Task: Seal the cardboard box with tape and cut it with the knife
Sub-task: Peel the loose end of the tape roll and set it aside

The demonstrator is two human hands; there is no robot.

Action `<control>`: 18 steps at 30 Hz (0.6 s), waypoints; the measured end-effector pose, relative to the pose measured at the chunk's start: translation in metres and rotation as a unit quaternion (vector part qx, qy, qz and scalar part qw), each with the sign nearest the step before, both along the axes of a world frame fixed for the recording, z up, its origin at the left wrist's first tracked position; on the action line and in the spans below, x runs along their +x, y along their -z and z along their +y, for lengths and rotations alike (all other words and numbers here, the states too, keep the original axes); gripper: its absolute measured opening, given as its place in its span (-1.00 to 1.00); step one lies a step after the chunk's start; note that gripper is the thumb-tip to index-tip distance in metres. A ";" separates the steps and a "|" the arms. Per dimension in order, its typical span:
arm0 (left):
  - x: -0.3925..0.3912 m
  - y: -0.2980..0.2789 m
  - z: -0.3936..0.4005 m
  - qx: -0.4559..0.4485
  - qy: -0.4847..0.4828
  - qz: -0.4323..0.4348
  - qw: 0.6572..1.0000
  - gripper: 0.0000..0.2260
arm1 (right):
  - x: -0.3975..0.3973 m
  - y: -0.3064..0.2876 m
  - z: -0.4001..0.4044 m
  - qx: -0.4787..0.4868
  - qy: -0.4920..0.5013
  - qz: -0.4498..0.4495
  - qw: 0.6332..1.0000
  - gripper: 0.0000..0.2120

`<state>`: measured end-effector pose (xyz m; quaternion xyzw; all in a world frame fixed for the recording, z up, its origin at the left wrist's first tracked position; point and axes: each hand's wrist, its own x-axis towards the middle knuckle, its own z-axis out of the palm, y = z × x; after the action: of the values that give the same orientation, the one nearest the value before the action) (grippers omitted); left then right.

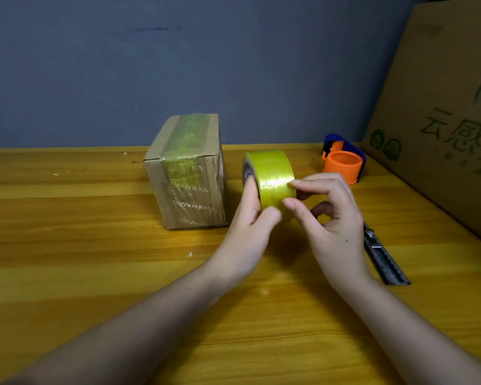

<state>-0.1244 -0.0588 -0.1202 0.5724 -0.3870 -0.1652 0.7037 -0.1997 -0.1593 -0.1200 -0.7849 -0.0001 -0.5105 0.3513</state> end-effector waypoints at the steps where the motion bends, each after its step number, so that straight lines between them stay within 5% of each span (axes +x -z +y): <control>1: 0.001 0.001 0.000 0.000 -0.002 -0.003 1.000 -0.43 | 0.000 0.000 0.000 0.002 -0.003 0.001 1.000 -0.86; 6: 0.001 -0.001 0.000 -0.002 -0.002 -0.007 1.000 -0.44 | 0.000 0.000 0.001 -0.026 0.022 -0.003 0.999 -0.93; 11: -0.002 0.001 -0.001 -0.017 0.017 0.021 0.999 -0.40 | 0.001 0.002 0.001 0.000 0.034 0.002 0.999 -0.70; 18: -0.003 0.002 0.000 -0.007 -0.005 -0.019 1.000 -0.40 | 0.001 0.003 0.000 -0.006 0.033 -0.004 0.999 -0.88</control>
<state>-0.1272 -0.0588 -0.1221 0.5727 -0.3985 -0.1481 0.7009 -0.1989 -0.1589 -0.1231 -0.7846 0.0210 -0.5248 0.3295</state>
